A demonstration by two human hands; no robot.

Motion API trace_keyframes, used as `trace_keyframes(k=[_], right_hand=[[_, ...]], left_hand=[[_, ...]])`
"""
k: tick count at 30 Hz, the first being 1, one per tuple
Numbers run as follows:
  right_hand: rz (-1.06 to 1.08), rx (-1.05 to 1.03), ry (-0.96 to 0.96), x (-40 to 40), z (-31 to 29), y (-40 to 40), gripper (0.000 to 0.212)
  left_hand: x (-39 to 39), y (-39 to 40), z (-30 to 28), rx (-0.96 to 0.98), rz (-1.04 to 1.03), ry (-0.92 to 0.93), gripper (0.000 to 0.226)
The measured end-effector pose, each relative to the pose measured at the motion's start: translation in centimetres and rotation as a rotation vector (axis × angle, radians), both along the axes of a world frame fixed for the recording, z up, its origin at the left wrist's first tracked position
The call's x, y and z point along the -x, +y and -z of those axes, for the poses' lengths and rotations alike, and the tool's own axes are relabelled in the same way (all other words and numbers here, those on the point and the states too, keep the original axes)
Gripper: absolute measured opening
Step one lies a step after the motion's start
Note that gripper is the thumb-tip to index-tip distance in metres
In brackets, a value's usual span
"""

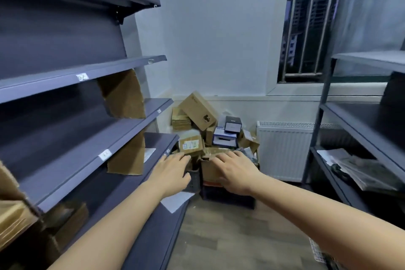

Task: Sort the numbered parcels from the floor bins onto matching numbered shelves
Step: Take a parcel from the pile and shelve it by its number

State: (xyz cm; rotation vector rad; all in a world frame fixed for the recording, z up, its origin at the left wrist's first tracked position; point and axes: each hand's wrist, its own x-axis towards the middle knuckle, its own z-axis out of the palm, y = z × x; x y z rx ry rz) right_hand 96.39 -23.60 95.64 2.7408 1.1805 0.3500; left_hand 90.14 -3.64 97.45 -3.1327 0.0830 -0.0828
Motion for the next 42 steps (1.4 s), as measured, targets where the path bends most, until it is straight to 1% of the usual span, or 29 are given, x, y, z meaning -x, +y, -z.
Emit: trace_keyframes(k=[3, 9, 14, 19, 25, 29, 35, 39, 42], right_hand=[[0.076, 0.006, 0.017, -5.3, -0.5, -0.6, 0.067], [0.205, -0.028, 0.021, -15.0, -1.8, -1.4, 0.062], [0.259, -0.034, 0.075, -21.1, -0.3, -2.3, 0.061], [0.267, -0.026, 0.103, -28.9, 1.2, -2.6, 0.063], [0.256, -0.021, 0.099, -41.4, 2.3, -4.5, 0.057], [0.274, -0.018, 0.141, -50.4, 2.8, -5.8, 0.059], [0.282, -0.002, 0.231, -59.6, 5.3, -7.0, 0.059], [0.28, -0.028, 0.279, -65.9, 7.2, -6.9, 0.062], [0.289, -0.023, 0.305, -71.0, 8.9, -6.4, 0.063]], left_hand=[[-6.5, 0.0, 0.0, 0.017, 0.078, -0.023, 0.057], [-18.9, 1.0, -0.9, 0.07, 0.19, -0.044, 0.057], [-26.4, 0.8, 0.4, 0.078, 0.249, 0.031, 0.057], [-34.9, -0.2, 2.1, 0.07, 0.291, 0.053, 0.057], [-47.2, -2.0, 2.9, 0.078, 0.255, 0.032, 0.056], [-54.4, -2.7, 3.2, 0.091, 0.213, 0.02, 0.056], [-63.0, -2.6, 6.3, 0.108, 0.155, 0.125, 0.058], [-69.5, -3.0, 7.5, 0.142, 0.17, 0.131, 0.056], [-74.2, -2.9, 8.8, 0.145, 0.18, 0.174, 0.056]])
